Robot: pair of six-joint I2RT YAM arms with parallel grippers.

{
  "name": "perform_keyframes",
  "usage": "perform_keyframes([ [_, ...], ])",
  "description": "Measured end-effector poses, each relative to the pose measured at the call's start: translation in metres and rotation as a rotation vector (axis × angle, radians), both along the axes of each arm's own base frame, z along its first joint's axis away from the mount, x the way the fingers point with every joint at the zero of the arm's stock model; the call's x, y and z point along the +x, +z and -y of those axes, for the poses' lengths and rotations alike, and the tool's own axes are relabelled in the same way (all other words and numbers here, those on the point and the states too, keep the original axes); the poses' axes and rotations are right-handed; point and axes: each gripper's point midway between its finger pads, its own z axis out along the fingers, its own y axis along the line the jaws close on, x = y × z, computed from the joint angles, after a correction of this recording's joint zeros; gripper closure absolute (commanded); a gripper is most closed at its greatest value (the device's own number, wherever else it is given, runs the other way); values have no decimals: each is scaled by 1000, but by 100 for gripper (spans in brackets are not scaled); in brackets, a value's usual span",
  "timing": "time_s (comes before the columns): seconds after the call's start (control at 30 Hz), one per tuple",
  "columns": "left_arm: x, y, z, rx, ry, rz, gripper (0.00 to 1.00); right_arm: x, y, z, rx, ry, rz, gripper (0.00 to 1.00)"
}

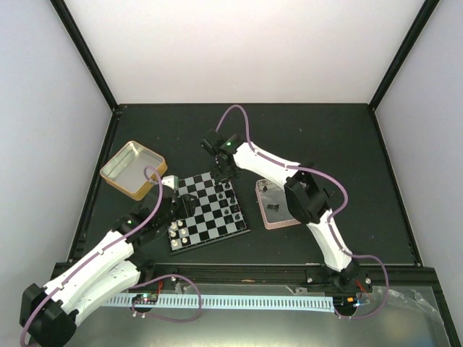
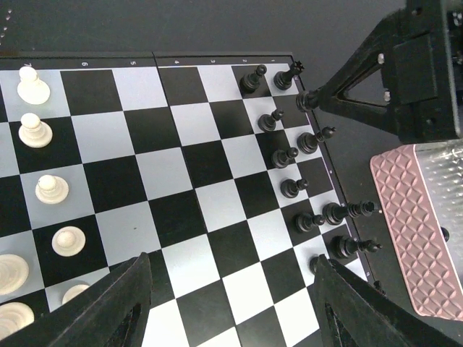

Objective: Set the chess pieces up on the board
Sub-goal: Place the chess piece on the chessboard.

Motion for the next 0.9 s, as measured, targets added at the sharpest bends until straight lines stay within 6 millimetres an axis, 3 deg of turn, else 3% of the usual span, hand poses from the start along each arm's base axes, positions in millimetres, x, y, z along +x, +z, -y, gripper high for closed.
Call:
perform_keyframes([
  [0.33,0,-4,2,10,-26,-15,37,3,-15,-4,-65,25,-51,80],
  [0.73,2,0,4,5,-41,-7,36,-3,-16,3,-81,23,-67,74],
  [0.9,2,3,6,-3,-50,1,35,-9,11,14,-32,4,-11,70],
])
